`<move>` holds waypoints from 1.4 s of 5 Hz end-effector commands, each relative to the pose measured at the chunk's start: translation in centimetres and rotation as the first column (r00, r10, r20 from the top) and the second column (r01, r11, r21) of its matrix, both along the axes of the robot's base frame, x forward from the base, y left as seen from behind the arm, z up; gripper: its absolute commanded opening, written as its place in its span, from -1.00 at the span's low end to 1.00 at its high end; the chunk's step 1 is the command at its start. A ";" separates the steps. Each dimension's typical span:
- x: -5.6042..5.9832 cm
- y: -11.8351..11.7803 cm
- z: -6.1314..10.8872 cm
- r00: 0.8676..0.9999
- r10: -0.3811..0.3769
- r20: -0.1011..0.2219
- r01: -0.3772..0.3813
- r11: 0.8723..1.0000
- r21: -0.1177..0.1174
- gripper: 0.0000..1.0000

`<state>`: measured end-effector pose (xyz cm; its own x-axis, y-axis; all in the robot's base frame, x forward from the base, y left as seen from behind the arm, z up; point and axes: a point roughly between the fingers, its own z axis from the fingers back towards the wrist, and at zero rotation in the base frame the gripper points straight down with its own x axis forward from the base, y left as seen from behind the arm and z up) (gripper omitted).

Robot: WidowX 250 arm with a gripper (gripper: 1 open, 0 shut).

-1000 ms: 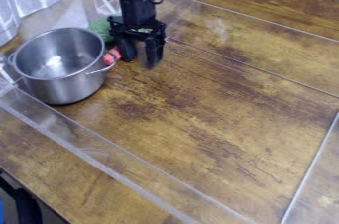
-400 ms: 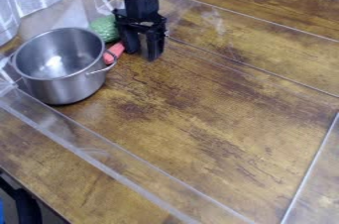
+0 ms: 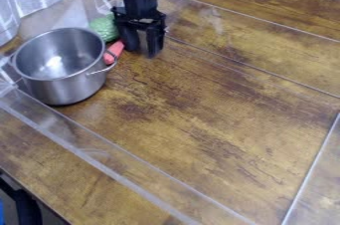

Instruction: Move the pink spoon to the left side of the table

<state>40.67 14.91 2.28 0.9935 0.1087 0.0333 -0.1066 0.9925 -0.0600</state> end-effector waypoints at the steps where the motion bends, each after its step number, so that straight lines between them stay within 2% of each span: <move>1: -1.1 1.9 0.3 0.998 0.058 0.005 -0.058 0.998 0.015 -1.00; 3: -0.2 2.2 -0.2 1.000 0.024 0.004 -0.024 0.999 0.022 -1.00; 5: -0.3 3.2 -0.9 1.000 0.007 0.004 -0.007 1.000 0.028 -1.00; 7: -0.3 5.1 -0.5 0.999 -0.042 0.002 0.042 0.999 0.033 -1.00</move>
